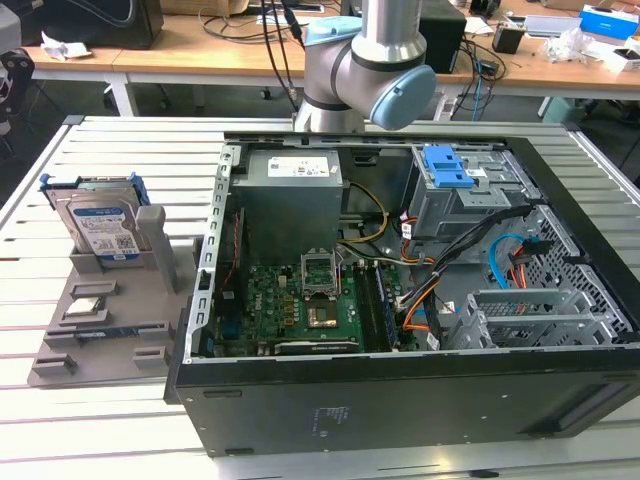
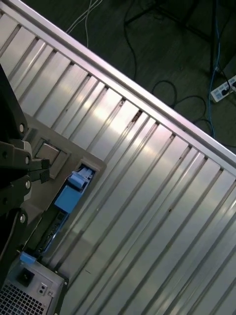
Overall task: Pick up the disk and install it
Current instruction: 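Pick up the disk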
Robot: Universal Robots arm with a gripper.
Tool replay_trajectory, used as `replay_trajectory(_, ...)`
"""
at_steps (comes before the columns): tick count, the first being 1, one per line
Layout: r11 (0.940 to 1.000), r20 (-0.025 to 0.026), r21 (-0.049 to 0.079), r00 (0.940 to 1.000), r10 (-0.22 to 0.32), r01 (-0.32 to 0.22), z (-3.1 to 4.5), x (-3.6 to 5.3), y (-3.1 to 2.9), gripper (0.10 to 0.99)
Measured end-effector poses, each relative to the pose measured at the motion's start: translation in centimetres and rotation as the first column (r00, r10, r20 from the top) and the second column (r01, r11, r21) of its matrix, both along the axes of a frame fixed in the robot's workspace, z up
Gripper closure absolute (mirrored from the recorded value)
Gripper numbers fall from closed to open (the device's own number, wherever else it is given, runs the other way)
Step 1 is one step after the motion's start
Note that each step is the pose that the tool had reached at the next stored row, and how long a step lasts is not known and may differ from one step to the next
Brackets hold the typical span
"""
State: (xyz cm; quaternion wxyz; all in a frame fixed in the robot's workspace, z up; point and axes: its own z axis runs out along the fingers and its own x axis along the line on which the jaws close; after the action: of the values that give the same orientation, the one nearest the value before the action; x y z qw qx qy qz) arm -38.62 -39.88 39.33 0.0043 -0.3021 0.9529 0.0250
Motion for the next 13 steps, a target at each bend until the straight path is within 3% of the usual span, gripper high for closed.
replay_trajectory(13, 0.9928, -0.0001, 0.0, 0.9928, 0.119, -0.119, 0.0, 0.0, 0.0, 0.98)
